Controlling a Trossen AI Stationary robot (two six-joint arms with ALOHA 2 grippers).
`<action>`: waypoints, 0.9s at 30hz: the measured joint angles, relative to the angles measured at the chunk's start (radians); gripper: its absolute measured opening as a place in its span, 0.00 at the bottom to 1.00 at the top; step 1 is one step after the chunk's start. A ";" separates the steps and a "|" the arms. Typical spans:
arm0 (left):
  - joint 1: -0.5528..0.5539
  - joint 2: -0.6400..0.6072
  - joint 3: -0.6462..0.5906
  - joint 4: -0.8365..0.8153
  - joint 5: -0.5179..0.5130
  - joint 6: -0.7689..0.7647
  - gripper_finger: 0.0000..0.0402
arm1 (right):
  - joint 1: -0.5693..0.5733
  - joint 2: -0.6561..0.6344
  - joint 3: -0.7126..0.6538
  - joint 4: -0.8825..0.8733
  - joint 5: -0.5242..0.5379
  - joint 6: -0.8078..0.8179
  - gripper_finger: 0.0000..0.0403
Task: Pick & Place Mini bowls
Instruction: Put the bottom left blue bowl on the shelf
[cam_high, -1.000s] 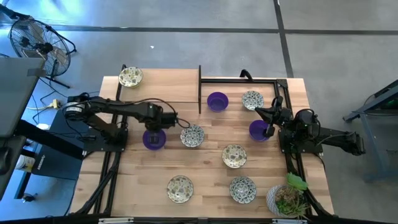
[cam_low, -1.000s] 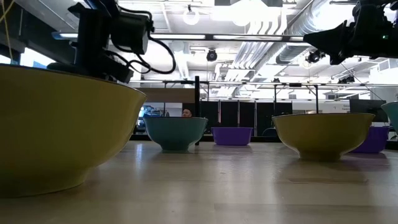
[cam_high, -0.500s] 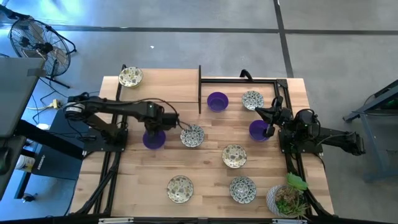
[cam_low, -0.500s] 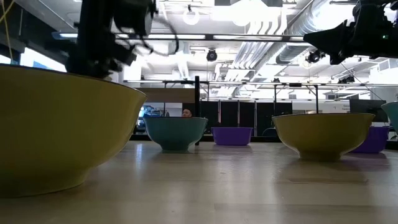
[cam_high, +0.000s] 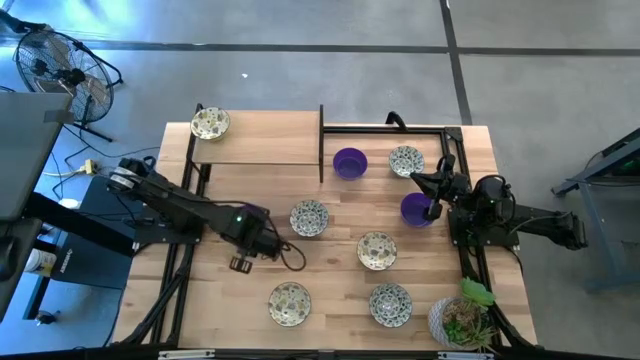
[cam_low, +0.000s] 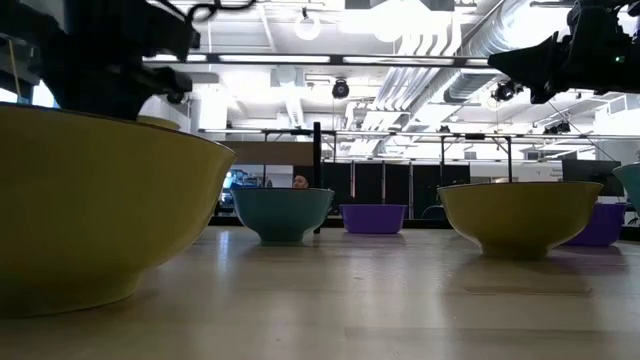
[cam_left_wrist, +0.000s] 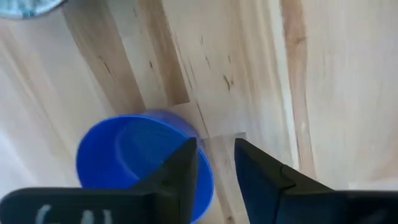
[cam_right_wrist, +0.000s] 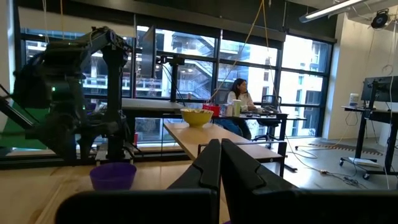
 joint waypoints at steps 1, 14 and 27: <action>0.001 0.006 -0.004 0.008 0.012 -0.022 0.29 | 0.000 0.000 0.000 0.002 0.000 0.000 0.00; 0.000 0.022 -0.106 0.089 -0.007 -0.063 0.39 | 0.000 0.002 0.000 0.025 -0.042 0.011 0.00; 0.000 -0.070 -0.157 0.123 -0.058 -0.058 0.40 | 0.000 0.006 0.000 0.022 -0.041 0.008 0.00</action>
